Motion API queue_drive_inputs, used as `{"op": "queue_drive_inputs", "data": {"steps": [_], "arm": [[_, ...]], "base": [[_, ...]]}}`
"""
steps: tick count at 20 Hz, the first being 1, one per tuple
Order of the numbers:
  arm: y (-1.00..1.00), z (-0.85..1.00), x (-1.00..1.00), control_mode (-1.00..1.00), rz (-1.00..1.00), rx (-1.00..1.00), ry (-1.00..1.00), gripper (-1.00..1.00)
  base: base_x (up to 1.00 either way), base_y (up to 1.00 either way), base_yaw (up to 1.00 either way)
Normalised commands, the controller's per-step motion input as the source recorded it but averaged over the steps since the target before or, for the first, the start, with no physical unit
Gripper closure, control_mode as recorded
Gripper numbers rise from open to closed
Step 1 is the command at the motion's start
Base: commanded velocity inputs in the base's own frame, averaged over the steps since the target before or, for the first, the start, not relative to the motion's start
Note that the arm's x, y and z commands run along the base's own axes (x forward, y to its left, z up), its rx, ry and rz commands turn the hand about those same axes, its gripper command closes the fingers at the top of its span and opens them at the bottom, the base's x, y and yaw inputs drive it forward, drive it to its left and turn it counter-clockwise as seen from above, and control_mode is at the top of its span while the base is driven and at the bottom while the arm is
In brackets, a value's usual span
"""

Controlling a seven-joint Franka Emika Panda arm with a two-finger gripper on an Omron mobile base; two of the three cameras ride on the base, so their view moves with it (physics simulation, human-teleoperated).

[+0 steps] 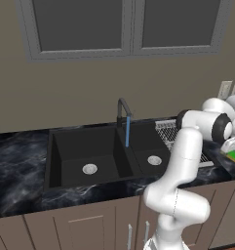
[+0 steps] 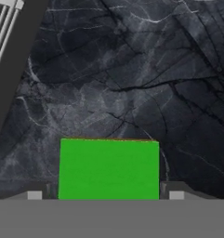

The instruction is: Soak the sponge with water for a few seconds and then drop it inside the sink.

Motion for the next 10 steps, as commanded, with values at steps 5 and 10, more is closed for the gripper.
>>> {"op": "queue_drive_inputs", "data": {"steps": [5, 10], "arm": [[-0.05, -0.92, -0.02, -1.00, 0.03, 0.00, -0.05, -1.00], [-0.07, -0.82, 0.00, -1.00, 0.02, -0.02, -0.01, -1.00]], "base": [[0.00, 0.00, 0.00], [0.00, 0.00, 0.00]]}}
